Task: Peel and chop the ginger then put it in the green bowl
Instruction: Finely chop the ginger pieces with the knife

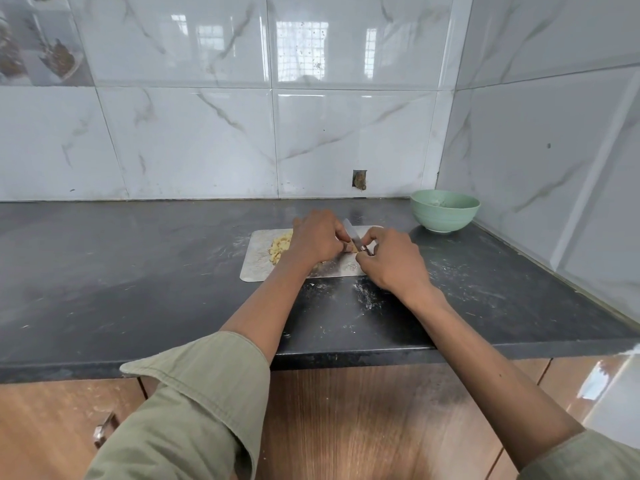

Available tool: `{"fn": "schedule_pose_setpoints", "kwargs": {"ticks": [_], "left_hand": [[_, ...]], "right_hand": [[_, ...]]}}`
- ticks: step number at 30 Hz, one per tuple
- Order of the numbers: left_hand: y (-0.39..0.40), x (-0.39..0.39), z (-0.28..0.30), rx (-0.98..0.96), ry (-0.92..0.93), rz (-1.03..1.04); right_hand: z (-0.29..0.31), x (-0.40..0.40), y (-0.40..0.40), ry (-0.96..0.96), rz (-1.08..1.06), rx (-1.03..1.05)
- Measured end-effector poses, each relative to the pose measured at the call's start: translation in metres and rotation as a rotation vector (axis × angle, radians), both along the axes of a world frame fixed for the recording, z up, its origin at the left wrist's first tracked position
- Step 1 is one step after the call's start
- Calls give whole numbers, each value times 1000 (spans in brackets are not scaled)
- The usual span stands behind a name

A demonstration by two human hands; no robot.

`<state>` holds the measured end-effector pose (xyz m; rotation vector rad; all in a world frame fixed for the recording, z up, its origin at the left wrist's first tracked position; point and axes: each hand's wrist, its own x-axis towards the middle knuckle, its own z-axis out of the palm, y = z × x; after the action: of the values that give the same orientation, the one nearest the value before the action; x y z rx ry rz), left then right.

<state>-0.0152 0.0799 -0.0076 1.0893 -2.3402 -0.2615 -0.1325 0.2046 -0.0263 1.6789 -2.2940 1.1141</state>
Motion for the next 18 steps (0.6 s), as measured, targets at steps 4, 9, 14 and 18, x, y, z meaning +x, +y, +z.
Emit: {"fn": "schedule_pose_setpoints", "kwargs": {"ticks": [4, 9, 14, 18], "left_hand": [[0, 0, -1, 10, 13, -36], [-1, 2, 0, 29, 37, -64], [2, 1, 1, -3, 32, -48], [3, 1, -1, -20, 25, -12]], "right_hand": [[-1, -2, -3, 22, 37, 42], [2, -10, -12, -9, 81, 71], [5, -9, -19, 23, 110, 85], [-1, -10, -11, 49, 85, 100]]}}
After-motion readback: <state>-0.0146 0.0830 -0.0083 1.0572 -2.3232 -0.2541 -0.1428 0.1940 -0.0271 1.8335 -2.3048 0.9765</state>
